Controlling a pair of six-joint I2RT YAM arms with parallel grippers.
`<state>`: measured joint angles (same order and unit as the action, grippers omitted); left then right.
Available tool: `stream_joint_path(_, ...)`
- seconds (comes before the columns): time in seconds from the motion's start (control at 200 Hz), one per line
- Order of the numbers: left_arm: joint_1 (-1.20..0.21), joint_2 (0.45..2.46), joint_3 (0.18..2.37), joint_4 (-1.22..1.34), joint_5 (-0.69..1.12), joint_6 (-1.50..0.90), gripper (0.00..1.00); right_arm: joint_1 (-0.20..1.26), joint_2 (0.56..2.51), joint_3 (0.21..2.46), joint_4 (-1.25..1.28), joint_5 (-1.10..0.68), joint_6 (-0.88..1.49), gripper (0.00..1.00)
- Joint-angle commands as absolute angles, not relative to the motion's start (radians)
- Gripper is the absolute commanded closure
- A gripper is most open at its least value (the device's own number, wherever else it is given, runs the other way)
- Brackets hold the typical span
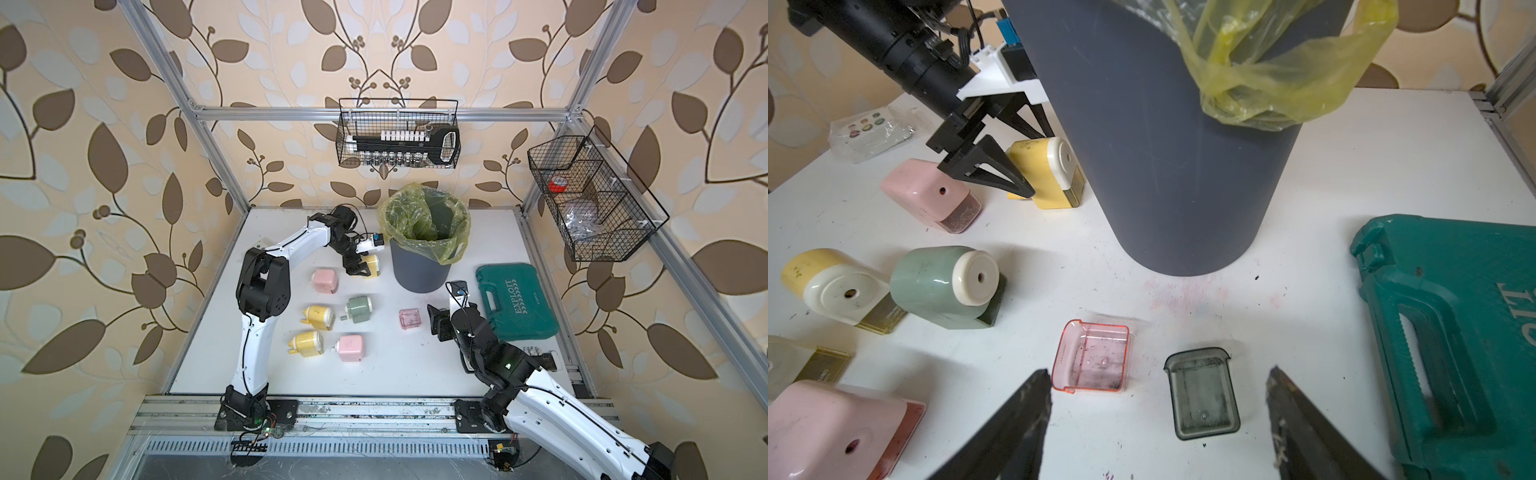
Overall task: Take out the pencil sharpener tray and clean the shavings
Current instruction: Pick up the pencil sharpener from the center of the board.
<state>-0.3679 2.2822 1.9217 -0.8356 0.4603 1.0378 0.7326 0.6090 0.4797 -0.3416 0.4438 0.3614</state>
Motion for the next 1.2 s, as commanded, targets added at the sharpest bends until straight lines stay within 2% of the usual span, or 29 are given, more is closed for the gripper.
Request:
stream_joint_path(0.0,-0.387,2.303,1.965,-0.865,0.442,1.059,0.16,0.729,0.603,0.469,-0.351,0.430,0.360,0.22)
stream_joint_path(0.235,-0.399,2.340,1.992,-0.862,0.440,1.065,0.19,0.729,0.612,0.466,-0.347,0.425,0.368,0.22)
stream_joint_path(0.36,-0.402,2.346,2.006,-0.850,0.437,1.068,0.31,0.729,0.613,0.465,-0.351,0.426,0.371,0.22)
stream_joint_path(0.475,-0.406,2.326,1.992,-0.825,0.434,1.069,0.47,0.729,0.612,0.468,-0.352,0.426,0.367,0.22)
stream_joint_path(0.64,-0.408,2.265,1.923,-0.767,0.411,1.065,0.80,0.730,0.612,0.477,-0.352,0.424,0.359,0.22)
stream_joint_path(0.705,-0.408,2.230,1.888,-0.741,0.397,1.058,0.90,0.729,0.611,0.480,-0.354,0.421,0.359,0.22)
stream_joint_path(0.745,-0.408,2.213,1.881,-0.739,0.389,1.053,1.00,0.729,0.610,0.483,-0.353,0.417,0.357,0.23)
stream_joint_path(0.87,-0.398,2.153,1.875,-0.750,0.387,1.041,1.00,0.729,0.612,0.496,-0.348,0.390,0.346,0.28)
stream_joint_path(1.025,-0.393,2.065,1.854,-0.775,0.387,1.040,1.00,0.729,0.637,0.525,-0.337,0.378,0.340,0.27)
stream_joint_path(1.195,-0.391,1.942,1.774,-0.846,0.472,1.031,1.00,0.728,0.656,0.571,-0.336,0.373,0.305,0.26)
